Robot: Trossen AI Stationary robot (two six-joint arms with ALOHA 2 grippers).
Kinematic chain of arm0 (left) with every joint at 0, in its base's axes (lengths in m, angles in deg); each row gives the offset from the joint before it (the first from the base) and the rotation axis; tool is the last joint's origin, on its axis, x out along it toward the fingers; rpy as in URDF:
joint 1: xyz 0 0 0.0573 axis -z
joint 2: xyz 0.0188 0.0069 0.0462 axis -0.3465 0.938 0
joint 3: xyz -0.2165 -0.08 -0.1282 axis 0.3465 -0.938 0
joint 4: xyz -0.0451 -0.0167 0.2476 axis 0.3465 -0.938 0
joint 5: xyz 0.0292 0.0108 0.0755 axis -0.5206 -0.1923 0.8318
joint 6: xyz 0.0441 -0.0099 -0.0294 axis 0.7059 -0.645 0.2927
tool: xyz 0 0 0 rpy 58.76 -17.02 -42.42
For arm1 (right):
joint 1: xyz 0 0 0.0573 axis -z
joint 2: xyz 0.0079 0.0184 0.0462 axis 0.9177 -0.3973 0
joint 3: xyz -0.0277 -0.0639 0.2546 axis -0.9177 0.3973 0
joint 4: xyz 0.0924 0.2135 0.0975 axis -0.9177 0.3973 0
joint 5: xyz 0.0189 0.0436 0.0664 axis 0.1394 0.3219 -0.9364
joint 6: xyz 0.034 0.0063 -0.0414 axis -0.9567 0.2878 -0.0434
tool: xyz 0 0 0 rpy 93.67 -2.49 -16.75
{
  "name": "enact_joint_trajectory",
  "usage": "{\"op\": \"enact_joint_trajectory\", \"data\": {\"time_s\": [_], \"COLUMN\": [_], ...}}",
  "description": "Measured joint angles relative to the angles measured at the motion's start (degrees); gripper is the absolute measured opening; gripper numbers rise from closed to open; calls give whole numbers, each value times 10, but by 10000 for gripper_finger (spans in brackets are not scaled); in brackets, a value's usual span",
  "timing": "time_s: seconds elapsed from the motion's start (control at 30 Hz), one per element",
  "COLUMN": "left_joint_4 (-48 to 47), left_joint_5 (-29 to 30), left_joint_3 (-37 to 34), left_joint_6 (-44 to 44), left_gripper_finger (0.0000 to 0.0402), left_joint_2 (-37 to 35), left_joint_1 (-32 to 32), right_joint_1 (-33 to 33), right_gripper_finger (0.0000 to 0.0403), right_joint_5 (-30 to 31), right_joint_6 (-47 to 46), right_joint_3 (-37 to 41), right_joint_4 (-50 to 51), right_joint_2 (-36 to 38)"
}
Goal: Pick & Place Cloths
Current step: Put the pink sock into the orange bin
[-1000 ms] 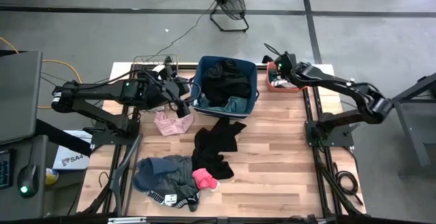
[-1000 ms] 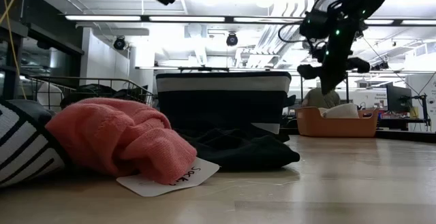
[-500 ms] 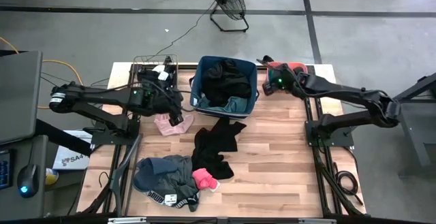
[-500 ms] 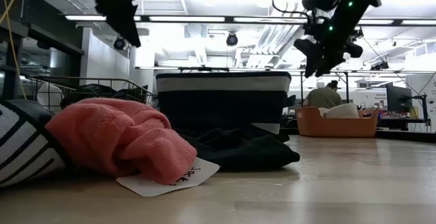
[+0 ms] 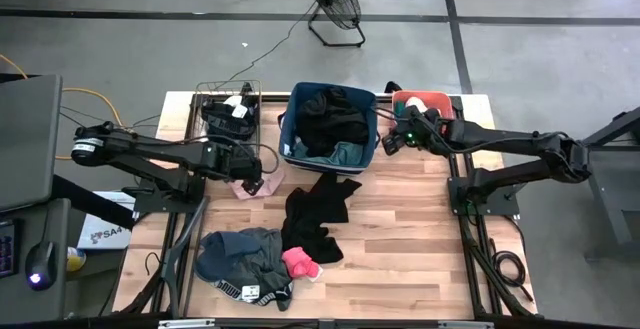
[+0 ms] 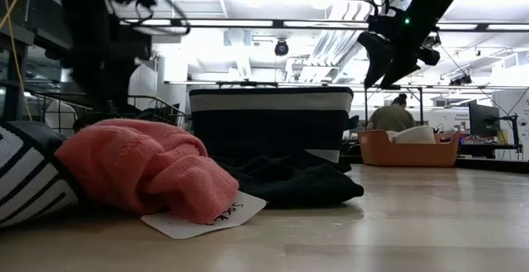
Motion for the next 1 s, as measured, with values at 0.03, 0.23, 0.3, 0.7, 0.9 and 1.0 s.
{"op": "enact_joint_trajectory", "data": {"time_s": [0.03, 0.23, 0.3, 0.7, 0.9, 1.0], "left_joint_4": [1, -1, 0, 15, 46, 78], "left_joint_5": [-4, -25, -25, 51, 79, 93], "left_joint_3": [-11, -61, -69, -118, -168, -190], "left_joint_6": [-16, -88, -112, -345, -431, -438], "left_gripper_finger": [293, 293, 293, 293, 293, 293], "left_joint_2": [0, 0, 0, 1, 1, 1], "left_joint_1": [0, 12, 28, 186, 222, 221], "right_joint_1": [-4, -26, -31, -54, -63, -65], "right_gripper_finger": [217, 217, 217, 217, 217, 217], "right_joint_5": [7, 31, 36, 45, 50, 55], "right_joint_6": [-4, -13, -13, -28, -28, -28], "right_joint_3": [0, 0, 0, 0, 0, 0], "right_joint_4": [1, 6, 7, 7, 7, 7], "right_joint_2": [0, 0, 0, 0, 0, 0]}}
